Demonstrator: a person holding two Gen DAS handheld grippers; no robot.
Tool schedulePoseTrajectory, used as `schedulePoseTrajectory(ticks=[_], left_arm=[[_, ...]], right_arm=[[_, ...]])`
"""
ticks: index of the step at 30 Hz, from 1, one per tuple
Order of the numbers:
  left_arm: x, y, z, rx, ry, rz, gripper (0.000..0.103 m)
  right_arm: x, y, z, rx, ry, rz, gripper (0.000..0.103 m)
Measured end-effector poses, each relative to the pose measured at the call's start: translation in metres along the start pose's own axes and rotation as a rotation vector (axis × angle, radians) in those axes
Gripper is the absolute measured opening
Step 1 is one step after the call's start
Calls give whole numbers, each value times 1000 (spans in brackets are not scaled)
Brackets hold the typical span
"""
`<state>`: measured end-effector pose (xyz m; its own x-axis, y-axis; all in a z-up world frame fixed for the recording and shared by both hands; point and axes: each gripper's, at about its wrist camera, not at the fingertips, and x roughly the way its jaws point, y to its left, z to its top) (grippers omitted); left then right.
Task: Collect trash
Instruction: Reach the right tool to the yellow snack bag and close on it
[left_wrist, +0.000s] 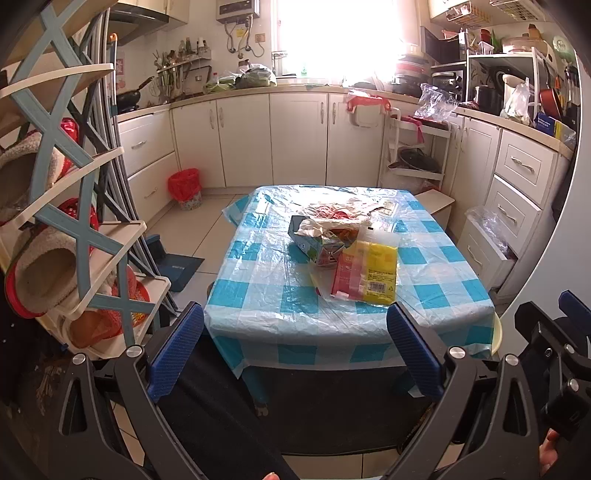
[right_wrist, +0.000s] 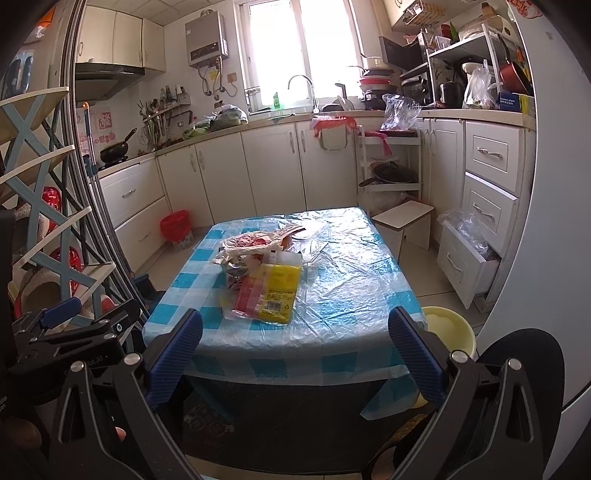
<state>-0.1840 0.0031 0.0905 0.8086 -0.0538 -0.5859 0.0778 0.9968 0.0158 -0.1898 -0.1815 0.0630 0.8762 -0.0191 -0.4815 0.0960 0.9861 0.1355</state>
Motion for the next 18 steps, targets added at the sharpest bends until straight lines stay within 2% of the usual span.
schedulePoseTrajectory(ticks=[2, 9, 17, 18], left_arm=[[5, 1, 1, 1, -2, 0, 95], [45, 22, 10, -69, 18, 1, 95], [107, 40, 15, -112, 117, 16, 95], [114, 40, 14, -115, 129, 19, 95]], right_arm=[[7, -1, 1, -13, 9, -1, 96], [57, -6, 7, -46, 132, -1, 96], [138, -21, 3, 15, 285, 103, 96], [149, -23, 4, 0, 283, 100, 96]])
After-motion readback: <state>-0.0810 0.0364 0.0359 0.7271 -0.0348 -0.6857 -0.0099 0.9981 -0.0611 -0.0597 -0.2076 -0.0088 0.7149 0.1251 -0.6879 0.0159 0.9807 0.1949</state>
